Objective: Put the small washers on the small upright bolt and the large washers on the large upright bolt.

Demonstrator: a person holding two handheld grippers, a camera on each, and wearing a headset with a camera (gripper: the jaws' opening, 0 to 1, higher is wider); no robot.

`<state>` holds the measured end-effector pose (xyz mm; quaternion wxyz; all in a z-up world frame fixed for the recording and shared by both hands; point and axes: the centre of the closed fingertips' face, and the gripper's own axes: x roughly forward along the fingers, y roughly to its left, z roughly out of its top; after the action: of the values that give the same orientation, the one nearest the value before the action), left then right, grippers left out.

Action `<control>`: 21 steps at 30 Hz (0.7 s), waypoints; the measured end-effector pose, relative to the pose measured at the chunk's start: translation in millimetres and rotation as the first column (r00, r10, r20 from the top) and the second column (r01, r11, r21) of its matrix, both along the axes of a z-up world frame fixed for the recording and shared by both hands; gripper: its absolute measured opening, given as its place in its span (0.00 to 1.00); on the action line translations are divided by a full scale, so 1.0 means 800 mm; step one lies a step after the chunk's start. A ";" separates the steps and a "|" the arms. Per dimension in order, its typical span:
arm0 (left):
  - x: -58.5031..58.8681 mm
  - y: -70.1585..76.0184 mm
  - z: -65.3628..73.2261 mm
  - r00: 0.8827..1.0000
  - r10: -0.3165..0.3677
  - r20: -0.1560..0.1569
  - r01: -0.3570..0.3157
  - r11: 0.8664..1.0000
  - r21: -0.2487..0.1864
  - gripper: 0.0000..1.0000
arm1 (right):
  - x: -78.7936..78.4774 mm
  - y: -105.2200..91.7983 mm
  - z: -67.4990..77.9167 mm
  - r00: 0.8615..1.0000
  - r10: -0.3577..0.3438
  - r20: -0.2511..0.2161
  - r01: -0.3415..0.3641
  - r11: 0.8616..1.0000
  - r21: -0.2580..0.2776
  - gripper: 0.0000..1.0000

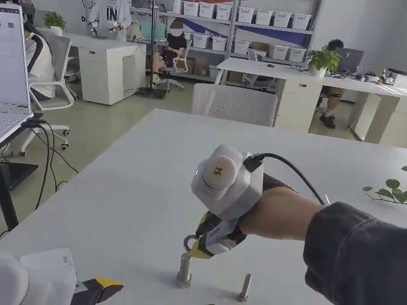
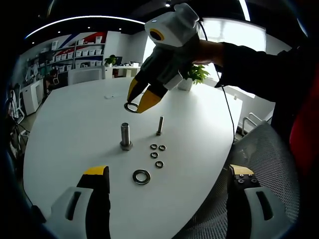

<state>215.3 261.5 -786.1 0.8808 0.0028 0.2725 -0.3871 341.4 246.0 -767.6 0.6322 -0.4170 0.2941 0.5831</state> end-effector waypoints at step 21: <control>0.001 0.004 -0.003 1.000 0.014 -0.009 -0.014 1.000 0.001 0.99 | 0.014 0.011 -0.032 0.999 0.011 -0.048 -0.014 0.998 -0.054 0.23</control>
<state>215.8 264.9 -788.3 0.8822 -0.0002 0.2767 -0.3809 352.9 254.9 -792.9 0.6098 -0.4216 0.3221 0.5887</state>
